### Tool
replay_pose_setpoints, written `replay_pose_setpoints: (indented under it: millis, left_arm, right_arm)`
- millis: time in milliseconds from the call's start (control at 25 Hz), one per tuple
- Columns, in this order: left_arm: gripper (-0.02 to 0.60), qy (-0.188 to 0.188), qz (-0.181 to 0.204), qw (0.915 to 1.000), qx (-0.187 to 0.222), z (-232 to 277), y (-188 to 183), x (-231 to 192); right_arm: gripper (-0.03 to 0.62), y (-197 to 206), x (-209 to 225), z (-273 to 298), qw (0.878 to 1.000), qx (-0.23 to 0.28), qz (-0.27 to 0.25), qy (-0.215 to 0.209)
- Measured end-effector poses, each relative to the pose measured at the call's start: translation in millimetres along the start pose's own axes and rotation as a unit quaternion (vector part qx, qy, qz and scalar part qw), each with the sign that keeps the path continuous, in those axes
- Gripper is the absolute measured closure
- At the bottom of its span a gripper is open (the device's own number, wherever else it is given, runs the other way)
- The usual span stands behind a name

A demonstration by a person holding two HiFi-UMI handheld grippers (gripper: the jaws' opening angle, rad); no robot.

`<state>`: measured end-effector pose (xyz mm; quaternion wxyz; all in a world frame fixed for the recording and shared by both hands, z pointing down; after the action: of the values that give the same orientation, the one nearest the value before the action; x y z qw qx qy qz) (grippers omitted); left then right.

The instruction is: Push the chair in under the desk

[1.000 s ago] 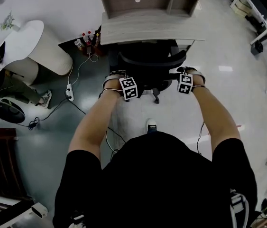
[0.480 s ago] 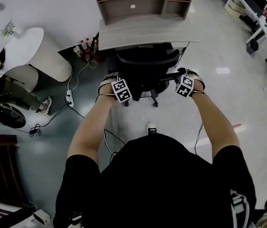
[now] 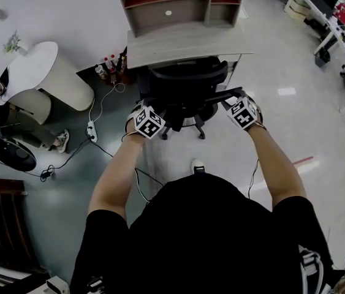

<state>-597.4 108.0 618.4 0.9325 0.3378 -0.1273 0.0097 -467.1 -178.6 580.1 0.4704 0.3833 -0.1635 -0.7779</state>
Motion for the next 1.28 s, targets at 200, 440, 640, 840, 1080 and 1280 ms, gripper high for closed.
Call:
replay_pose_setpoints:
  millis: [200, 440, 640, 840, 1080, 1280]
  left_arm:
    - [0.376, 0.011, -0.068, 0.9958, 0.060, -20, 0, 11]
    - [0.397, 0.023, -0.163, 0.9756, 0.145, -54, -3, 22]
    - [0.428, 0.022, -0.201, 0.9628, 0.180, -67, -1, 25]
    - [0.454, 0.010, -0.211, 0.9568, 0.200, -78, 0, 27]
    - [0.480, 0.008, -0.222, 0.9533, 0.205, -82, 7, 36]
    - [0.493, 0.005, -0.232, 0.9504, 0.208, -79, 9, 37]
  right_arm:
    - [0.433, -6, -11, -24, 0.997, 0.043, 0.070, -0.006]
    - [0.476, -6, -18, -48, 0.988, 0.087, 0.127, 0.005]
    - [0.500, 0, -20, -59, 0.978, 0.096, 0.187, 0.015]
    - [0.531, -2, -21, -71, 0.971, 0.111, 0.211, 0.021]
    - [0.553, -3, -20, -77, 0.968, 0.118, 0.222, 0.025]
    - [0.571, -1, -17, -74, 0.964, 0.123, 0.236, 0.023]
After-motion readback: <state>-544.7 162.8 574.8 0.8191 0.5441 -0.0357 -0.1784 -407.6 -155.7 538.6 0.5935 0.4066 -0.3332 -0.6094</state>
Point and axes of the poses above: the fingertips, and each gripper's own axes: z forward along the fingers, x to its right, y out of its underside, the point moved 8 cm from there along -z, backward along the fingers, and after that the axes turned 8 degrees about y, right-handed, at the moved point
